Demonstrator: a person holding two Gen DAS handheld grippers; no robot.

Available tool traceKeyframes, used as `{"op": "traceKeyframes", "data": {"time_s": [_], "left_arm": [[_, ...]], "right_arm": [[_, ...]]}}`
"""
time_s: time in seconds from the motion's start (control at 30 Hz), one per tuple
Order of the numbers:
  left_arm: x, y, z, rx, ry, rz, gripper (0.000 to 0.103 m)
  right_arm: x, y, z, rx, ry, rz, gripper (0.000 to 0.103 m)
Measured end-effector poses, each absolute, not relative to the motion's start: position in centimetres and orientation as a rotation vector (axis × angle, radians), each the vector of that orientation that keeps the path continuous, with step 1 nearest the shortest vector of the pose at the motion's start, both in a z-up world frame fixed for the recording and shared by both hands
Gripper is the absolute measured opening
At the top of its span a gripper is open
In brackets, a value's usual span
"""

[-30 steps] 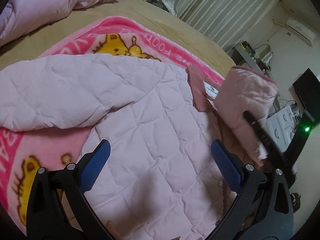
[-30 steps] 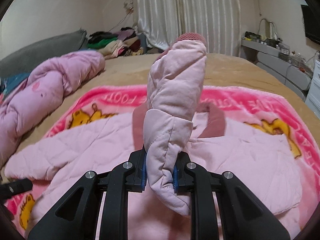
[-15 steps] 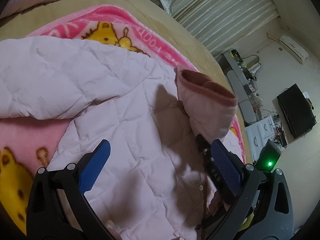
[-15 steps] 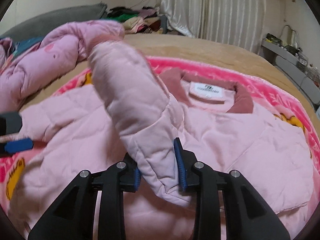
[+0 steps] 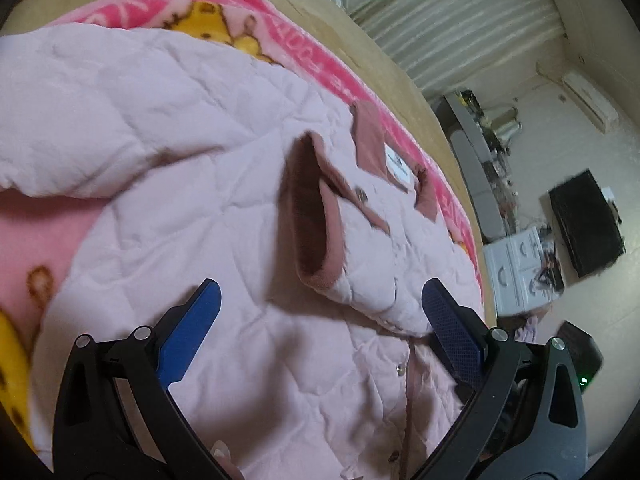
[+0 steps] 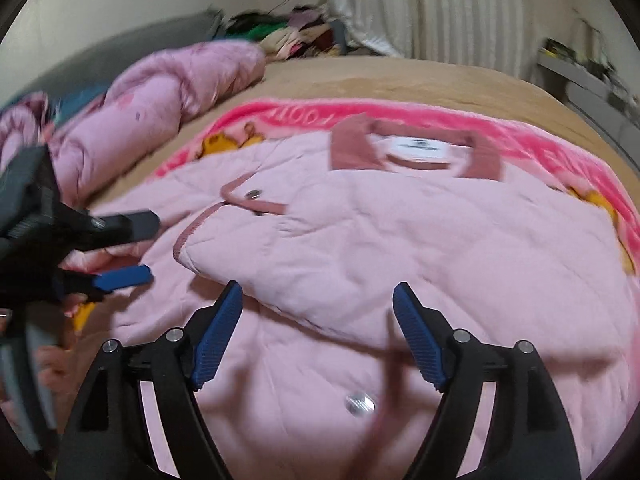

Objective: Fold large clothes
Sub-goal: 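Lay the sleeve flat on the jacket body and open the right gripper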

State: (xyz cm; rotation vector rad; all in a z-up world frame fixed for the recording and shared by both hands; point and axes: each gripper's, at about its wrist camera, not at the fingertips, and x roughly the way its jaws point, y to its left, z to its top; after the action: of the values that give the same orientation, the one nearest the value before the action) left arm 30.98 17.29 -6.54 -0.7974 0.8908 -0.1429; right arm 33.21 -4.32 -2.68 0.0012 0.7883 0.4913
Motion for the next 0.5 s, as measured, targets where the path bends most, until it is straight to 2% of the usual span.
{"op": "traceKeyframes", "data": {"time_s": [0.1,0.2,0.23,0.27,0.37,0.5], "left_arm": [[32.3,15.6,-7.8,-0.801,0.946,-0.147,0.093],[33.5,14.7,-8.5,-0.806,0.969,-0.116,0.081],[33.8,14.5,-8.4,-0.799,0.961,-0.113,0.065],[34.0,14.2,-8.3,-0.796,0.946,-0.125,0.040],[34.1,13.6,-7.4,-0.746,0.921,-0.155,0.013],[33.1,13.1,-3.9,-0.575,0.822,-0.115,0.011]], "right_arm": [[32.2,-7.1,-2.5,0.065,0.784,0.448,0.072],[31.5,-9.0,-2.5,0.103,0.783,0.403,0.068],[31.3,-9.5,-2.4,0.103,0.782,0.386,0.068],[31.3,-9.8,-2.4,0.102,0.782,0.377,0.068],[31.5,-11.1,-2.2,0.112,0.778,0.335,0.065],[32.5,-13.5,-2.1,0.129,0.770,0.242,0.065]]}}
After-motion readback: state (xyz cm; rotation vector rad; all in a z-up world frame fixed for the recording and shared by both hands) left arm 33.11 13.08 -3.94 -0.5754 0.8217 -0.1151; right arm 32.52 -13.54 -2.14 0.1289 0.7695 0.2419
